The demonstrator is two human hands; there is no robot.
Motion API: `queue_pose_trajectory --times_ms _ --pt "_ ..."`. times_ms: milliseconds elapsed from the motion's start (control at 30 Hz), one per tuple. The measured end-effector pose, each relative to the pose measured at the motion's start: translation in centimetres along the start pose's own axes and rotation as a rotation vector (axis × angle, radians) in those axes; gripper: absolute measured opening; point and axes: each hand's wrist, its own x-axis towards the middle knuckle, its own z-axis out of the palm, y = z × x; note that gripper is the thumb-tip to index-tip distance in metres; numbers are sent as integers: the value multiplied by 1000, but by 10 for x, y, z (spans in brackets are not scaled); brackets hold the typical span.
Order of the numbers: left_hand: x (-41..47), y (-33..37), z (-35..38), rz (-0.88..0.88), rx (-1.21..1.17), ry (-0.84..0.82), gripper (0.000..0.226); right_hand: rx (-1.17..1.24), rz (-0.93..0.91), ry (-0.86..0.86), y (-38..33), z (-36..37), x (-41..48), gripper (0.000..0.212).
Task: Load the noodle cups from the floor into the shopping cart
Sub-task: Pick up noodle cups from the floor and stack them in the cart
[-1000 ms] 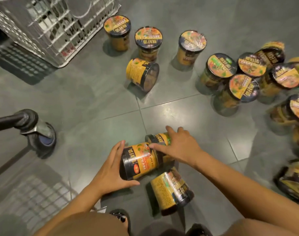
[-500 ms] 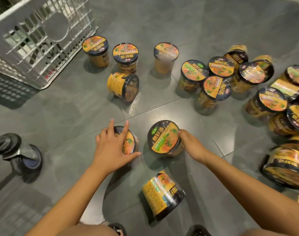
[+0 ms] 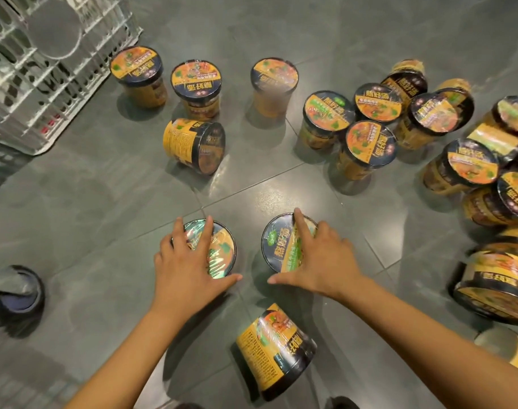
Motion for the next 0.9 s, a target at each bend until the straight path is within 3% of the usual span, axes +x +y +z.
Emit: queue_pose_trajectory --times_ms 167,333,600,800,900 --pt "3 3 -8 -20 -63 -28 108 27 -48 119 2 14 11 124" --pt "-10 12 -87 -104 -86 -71 107 103 7 118 6 -37 -20 114" --pt "-63 64 -323 -255 -199 -138 117 137 107 -23 -9 -233 -150 118" --pt "-131 101 -493 -288 -273 -189 122 132 33 -35 -32 -378 -247 119" --pt "-172 115 -559 -288 -254 -201 123 127 15 -145 -40 -438 -288 122"
